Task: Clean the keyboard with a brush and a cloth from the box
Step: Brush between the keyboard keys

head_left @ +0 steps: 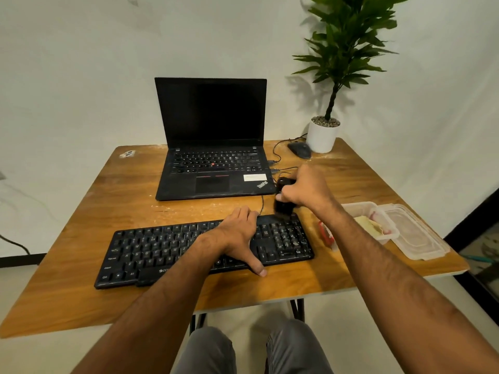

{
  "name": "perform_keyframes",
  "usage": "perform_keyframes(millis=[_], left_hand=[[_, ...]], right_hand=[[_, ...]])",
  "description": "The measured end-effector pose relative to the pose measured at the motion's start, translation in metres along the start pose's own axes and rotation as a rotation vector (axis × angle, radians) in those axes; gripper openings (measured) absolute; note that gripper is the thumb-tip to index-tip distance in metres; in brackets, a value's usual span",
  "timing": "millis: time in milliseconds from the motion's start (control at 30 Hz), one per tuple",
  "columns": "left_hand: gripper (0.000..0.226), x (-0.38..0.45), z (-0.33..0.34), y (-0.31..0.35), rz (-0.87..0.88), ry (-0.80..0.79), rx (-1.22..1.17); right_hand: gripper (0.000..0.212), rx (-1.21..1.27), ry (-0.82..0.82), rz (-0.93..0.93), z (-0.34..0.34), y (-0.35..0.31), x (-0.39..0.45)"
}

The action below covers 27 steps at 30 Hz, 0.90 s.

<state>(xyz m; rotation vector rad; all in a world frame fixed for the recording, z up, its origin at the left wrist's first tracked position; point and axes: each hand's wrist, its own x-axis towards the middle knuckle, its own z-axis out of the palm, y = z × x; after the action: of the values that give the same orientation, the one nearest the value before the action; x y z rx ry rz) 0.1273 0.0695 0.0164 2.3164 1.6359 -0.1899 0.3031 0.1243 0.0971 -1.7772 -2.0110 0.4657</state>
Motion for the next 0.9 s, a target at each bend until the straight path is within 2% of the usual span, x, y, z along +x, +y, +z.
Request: perform_keyframes(millis=[100, 200, 233, 333, 400, 500, 533, 633, 700, 800, 900], left_hand=[[0.139, 0.0, 0.001, -0.001, 0.006, 0.004, -0.009], [0.139, 0.001, 0.001, -0.001, -0.004, 0.002, -0.018], [0.139, 0.001, 0.001, -0.002, -0.007, -0.001, -0.021], [0.136, 0.002, 0.002, -0.002, 0.0, 0.004, -0.014], [0.137, 0.001, 0.002, -0.002, 0.003, 0.003, -0.013], [0.137, 0.002, 0.002, -0.002, -0.004, 0.011, -0.023], [0.136, 0.002, 0.002, -0.002, -0.003, 0.011, -0.02], [0.131, 0.002, 0.002, -0.003, 0.007, 0.013, -0.003], [0.133, 0.001, 0.002, -0.002, 0.008, 0.014, -0.001], [0.138, 0.001, 0.002, -0.001, 0.004, 0.025, -0.003], [0.137, 0.002, 0.002, -0.002, 0.004, 0.018, -0.001]], right_hand=[[0.022, -0.062, -0.099, -0.009, 0.005, 0.002, -0.002], [0.027, -0.122, -0.036, 0.032, -0.01, 0.006, 0.006], [0.027, -0.1, -0.024, 0.024, -0.011, 0.006, 0.007], [0.024, -0.008, -0.13, -0.009, -0.002, 0.0, -0.004], [0.023, -0.055, -0.09, -0.009, 0.004, 0.007, -0.008], [0.023, -0.076, 0.083, 0.025, -0.003, 0.012, -0.007], [0.022, -0.068, 0.088, 0.008, -0.002, 0.01, -0.009], [0.025, -0.014, -0.079, -0.029, 0.013, -0.001, -0.024], [0.026, -0.026, -0.056, 0.009, 0.017, 0.002, -0.024], [0.018, -0.06, 0.085, 0.047, 0.001, 0.006, -0.017], [0.019, -0.023, 0.001, -0.007, 0.004, -0.003, -0.025]])
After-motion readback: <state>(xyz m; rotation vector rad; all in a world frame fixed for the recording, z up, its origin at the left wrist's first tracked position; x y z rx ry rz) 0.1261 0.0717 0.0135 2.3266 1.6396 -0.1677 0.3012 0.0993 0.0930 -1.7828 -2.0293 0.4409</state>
